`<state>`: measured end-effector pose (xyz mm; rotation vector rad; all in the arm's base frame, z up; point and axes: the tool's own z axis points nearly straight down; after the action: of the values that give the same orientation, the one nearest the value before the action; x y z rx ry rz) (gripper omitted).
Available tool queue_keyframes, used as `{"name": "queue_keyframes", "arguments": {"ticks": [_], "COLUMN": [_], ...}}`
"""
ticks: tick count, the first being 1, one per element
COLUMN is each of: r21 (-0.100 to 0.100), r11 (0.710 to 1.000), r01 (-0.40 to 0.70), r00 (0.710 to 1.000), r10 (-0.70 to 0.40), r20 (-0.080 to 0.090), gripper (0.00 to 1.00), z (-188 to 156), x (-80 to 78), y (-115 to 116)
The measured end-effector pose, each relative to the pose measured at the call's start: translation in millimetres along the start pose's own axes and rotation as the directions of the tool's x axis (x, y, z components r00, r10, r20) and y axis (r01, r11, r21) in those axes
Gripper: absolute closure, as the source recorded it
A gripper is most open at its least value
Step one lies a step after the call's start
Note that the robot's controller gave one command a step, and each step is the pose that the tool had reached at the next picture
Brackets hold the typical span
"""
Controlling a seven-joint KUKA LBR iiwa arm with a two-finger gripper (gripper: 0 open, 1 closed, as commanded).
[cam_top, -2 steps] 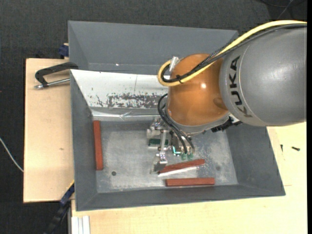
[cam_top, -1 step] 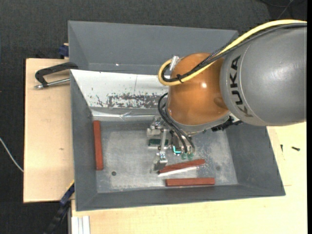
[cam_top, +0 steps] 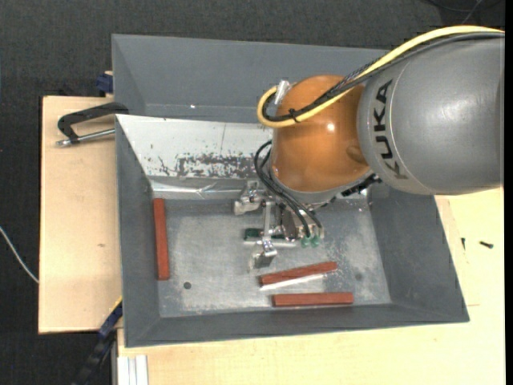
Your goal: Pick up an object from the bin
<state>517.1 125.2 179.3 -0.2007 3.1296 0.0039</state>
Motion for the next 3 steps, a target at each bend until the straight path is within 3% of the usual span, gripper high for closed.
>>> {"name": "queue_keyframes", "arguments": {"ticks": [1, 2, 3], "r21": [0.001, 0.0, 0.0], "r11": [0.995, 0.989, 0.989], "r01": [0.102, 0.145, 0.145], "r00": [0.995, 0.989, 0.989], "r10": [-0.102, -0.145, -0.145], "r20": [0.003, 0.0, 0.0], "gripper": [0.0, 1.0, 1.0], "z": [50.0, 90.7, 90.7], "x": [-20.1, -56.0, -56.0], "y": [-34.0, -49.5, -49.6]}}
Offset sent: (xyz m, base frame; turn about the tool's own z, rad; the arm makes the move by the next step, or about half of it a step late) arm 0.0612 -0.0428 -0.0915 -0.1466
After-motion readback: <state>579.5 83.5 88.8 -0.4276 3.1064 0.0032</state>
